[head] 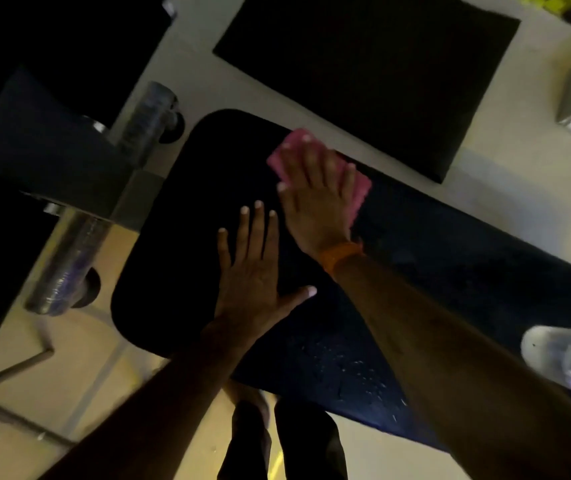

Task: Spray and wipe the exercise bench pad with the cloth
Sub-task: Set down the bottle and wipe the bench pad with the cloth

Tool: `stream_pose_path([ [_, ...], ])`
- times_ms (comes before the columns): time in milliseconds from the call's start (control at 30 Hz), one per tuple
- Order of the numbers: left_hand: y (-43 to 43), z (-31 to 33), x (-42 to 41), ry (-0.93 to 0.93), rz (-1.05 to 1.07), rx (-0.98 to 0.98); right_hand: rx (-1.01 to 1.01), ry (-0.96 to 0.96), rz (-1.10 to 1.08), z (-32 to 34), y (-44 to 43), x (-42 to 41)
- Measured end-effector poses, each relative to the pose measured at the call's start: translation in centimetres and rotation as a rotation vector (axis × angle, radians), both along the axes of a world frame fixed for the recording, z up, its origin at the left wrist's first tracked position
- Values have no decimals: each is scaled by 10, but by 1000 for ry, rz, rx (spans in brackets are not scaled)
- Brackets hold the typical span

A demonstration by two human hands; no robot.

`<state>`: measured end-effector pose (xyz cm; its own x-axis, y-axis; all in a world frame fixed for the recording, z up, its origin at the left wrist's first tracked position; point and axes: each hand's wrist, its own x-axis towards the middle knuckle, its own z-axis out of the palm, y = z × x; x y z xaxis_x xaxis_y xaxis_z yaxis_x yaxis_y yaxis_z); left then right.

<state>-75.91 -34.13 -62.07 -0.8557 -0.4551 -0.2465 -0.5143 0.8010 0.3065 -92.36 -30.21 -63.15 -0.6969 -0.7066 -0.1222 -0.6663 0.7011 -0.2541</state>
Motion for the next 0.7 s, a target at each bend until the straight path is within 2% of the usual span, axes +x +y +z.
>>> stream_pose_path([
  [33, 1, 0, 1, 2, 1, -2, -6, 19, 93, -2, 14, 0],
  [100, 4, 3, -2, -2, -4, 6, 1, 35, 79, -5, 64, -12],
  [167, 6, 6, -6, -14, -35, 16, 18, 56, -79, -4, 96, -29],
  [267, 13, 5, -15, -42, -126, 8, 54, 21, -322, -2, 76, -30],
  [333, 20, 5, -22, -46, -147, 7, 40, -8, -260, -1, 71, -20],
  [433, 28, 4, -31, -48, -138, 15, 46, 29, 92, 0, 121, -21],
  [467, 31, 4, -34, -51, -139, 15, 59, 41, 99, 0, 134, -31],
  [500, 33, 4, -35, -50, -141, 15, 65, 41, 15, 0, 137, -42],
  [567, 37, 2, -38, -53, -158, 3, 61, 6, -284, 3, 111, -51],
  [600, 39, 1, -39, -58, -168, -5, 54, -16, -366, 4, 91, -48],
  [633, 41, 1, -40, -63, -173, -6, 43, -29, -348, 4, 78, -42],
  [700, 44, 1, -41, -56, -176, 3, -4, 5, -138, 1, 81, -29],
])
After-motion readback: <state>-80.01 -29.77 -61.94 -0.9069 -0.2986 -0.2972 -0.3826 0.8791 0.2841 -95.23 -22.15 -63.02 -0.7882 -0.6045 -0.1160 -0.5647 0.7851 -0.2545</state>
